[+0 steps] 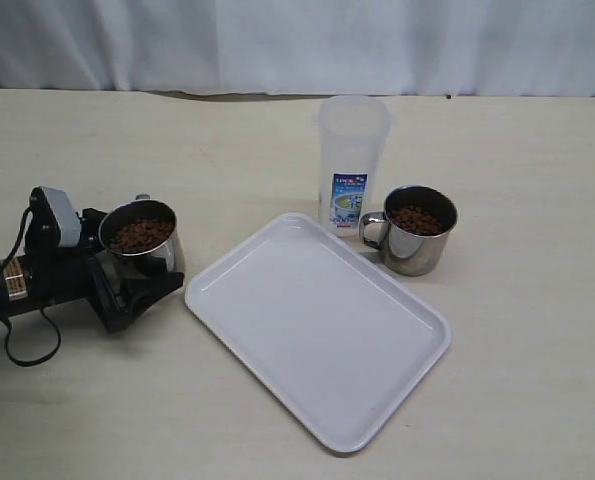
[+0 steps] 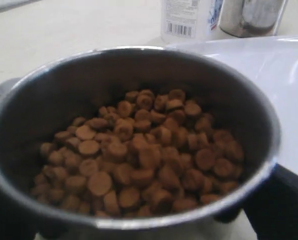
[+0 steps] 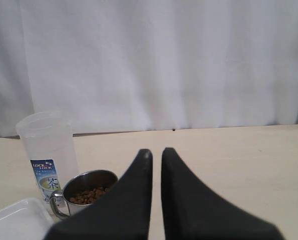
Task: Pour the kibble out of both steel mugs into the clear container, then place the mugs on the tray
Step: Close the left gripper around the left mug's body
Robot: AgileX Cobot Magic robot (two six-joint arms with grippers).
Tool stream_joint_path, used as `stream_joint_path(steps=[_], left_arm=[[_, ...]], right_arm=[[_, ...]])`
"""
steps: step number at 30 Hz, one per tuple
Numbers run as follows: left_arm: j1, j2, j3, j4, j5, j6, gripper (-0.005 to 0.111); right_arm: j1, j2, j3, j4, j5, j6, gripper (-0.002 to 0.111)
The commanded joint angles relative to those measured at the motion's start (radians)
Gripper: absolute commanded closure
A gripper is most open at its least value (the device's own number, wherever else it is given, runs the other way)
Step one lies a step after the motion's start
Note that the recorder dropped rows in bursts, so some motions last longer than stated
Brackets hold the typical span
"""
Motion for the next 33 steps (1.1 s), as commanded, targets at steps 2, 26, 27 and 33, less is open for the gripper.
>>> stream_joint_path(steps=[2, 26, 27, 33], left_arm=[[0.035, 0.028, -0.004, -0.035, 0.032, 0.012, 0.026], [0.049, 0.028, -0.035, 0.079, 0.032, -0.006, 0.026], [0.049, 0.028, -0.035, 0.104, 0.032, -0.006, 0.026], [0.049, 0.028, -0.035, 0.260, 0.032, -0.006, 0.026]], right_arm=[[0.004, -0.003, 0.003, 0.002, -0.001, -0.009, 0.103], [0.004, -0.003, 0.003, 0.002, -0.001, -0.009, 0.103], [0.004, -0.003, 0.003, 0.002, -0.001, -0.009, 0.103], [0.004, -0.003, 0.003, 0.002, -0.001, -0.009, 0.103]])
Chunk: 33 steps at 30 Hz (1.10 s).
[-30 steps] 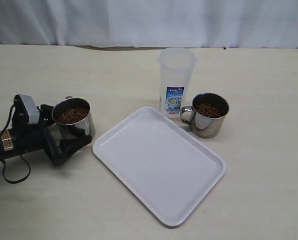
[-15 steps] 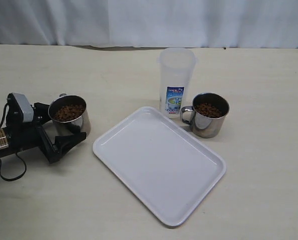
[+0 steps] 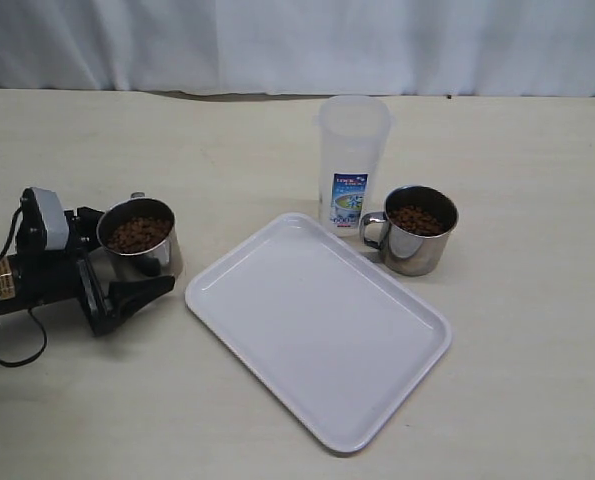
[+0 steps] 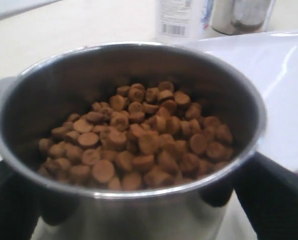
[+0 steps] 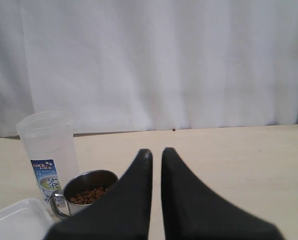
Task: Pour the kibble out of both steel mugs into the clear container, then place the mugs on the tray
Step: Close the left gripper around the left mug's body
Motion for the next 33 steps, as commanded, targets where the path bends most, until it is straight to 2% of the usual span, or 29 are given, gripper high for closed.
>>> stream_joint_path(steps=[1, 27, 29, 33], left_arm=[[-0.001, 0.010, 0.004, 0.132, 0.046, -0.014, 0.026], [-0.001, 0.010, 0.004, 0.086, 0.046, -0.013, 0.026], [-0.001, 0.010, 0.004, 0.076, 0.046, -0.013, 0.031], [-0.001, 0.010, 0.004, 0.076, 0.046, -0.013, 0.051]], right_arm=[[0.004, -0.003, 0.003, 0.002, -0.001, -0.009, 0.103], [0.004, -0.003, 0.003, 0.002, -0.001, -0.009, 0.103], [0.004, -0.003, 0.003, 0.002, -0.001, -0.009, 0.103], [0.004, -0.003, 0.003, 0.002, -0.001, -0.009, 0.103]])
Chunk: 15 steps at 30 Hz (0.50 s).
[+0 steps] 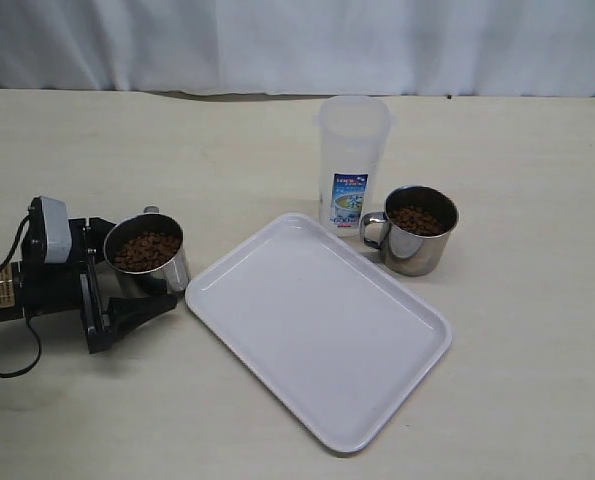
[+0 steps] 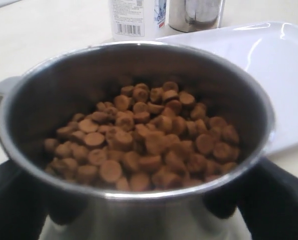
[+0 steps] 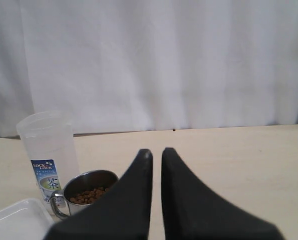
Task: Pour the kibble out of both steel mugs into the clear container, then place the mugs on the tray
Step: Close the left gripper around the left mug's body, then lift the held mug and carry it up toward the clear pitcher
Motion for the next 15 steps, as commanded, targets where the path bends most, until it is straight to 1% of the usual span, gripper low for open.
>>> stream_joint_path(steps=[1, 4, 10, 12, 15], left_arm=[[-0.001, 0.010, 0.004, -0.017, 0.048, -0.013, 0.057], [-0.001, 0.010, 0.004, -0.023, 0.048, -0.013, 0.071], [-0.001, 0.010, 0.004, -0.034, 0.048, -0.013, 0.092], [0.001, 0.010, 0.004, -0.070, 0.048, -0.015, 0.096], [0.001, 0.007, 0.004, -0.108, 0.048, -0.015, 0.100]], right_arm=[[0.004, -0.003, 0.003, 0.002, -0.001, -0.009, 0.103], [0.004, -0.003, 0.003, 0.002, -0.001, -0.009, 0.103], [0.004, -0.003, 0.003, 0.002, -0.001, -0.009, 0.103], [0.004, -0.003, 0.003, 0.002, -0.001, -0.009, 0.103], [0.004, -0.003, 0.003, 0.002, -0.001, -0.009, 0.103]])
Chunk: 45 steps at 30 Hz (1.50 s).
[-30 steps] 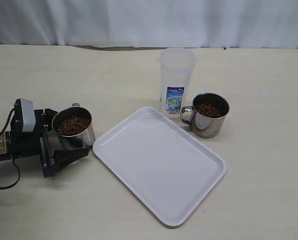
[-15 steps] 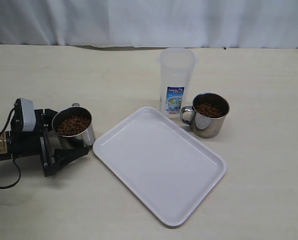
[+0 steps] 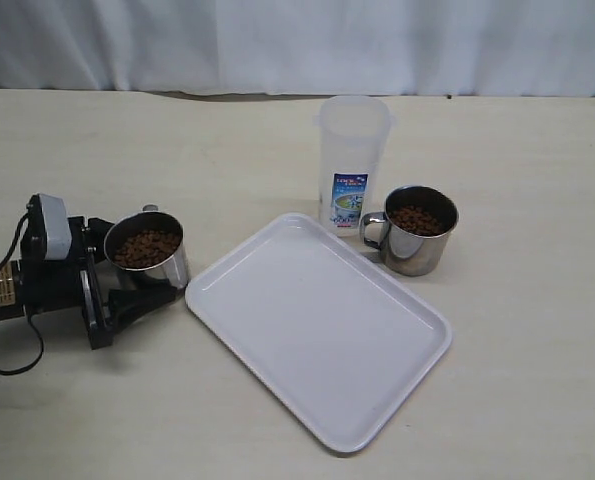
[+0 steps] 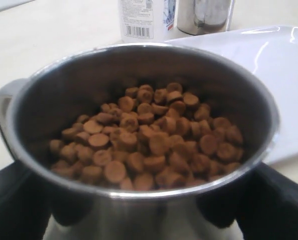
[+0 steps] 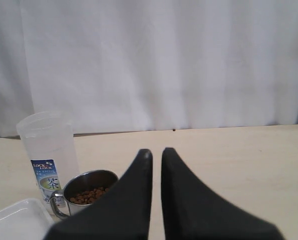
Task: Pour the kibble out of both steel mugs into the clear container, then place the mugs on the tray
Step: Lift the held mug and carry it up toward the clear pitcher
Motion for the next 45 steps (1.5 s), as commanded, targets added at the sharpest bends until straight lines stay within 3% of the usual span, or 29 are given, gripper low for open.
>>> stream_joint_path(steps=[1, 7, 16, 20, 25, 32, 38, 45], left_arm=[[0.001, 0.001, 0.004, -0.080, 0.052, -0.012, 0.101], [0.001, -0.102, 0.004, -0.098, 0.052, -0.088, 0.107], [0.001, -0.292, 0.004, -0.099, 0.094, -0.268, 0.107], [0.001, -0.372, -0.007, -0.096, 0.100, -0.386, 0.107], [-0.013, -0.486, -0.074, -0.026, 0.214, -0.589, 0.107], [-0.130, -0.571, -0.205, 0.020, 0.416, -0.747, 0.107], [-0.259, -0.574, -0.369, 0.186, 0.592, -0.929, 0.107], [-0.344, -0.574, -0.483, 0.273, 0.627, -0.995, 0.107]], right_arm=[[0.004, -0.003, 0.003, 0.002, -0.001, -0.009, 0.103], [0.004, -0.003, 0.003, 0.002, -0.001, -0.009, 0.103], [0.004, -0.003, 0.003, 0.002, -0.001, -0.009, 0.103], [0.004, -0.003, 0.003, 0.002, -0.001, -0.009, 0.103], [0.004, -0.003, 0.003, 0.002, -0.001, -0.009, 0.103], [0.004, -0.003, 0.003, 0.002, -0.001, -0.009, 0.103], [0.004, -0.003, 0.003, 0.002, -0.001, -0.009, 0.103], [0.004, -0.003, 0.003, 0.002, -0.001, -0.009, 0.103]])
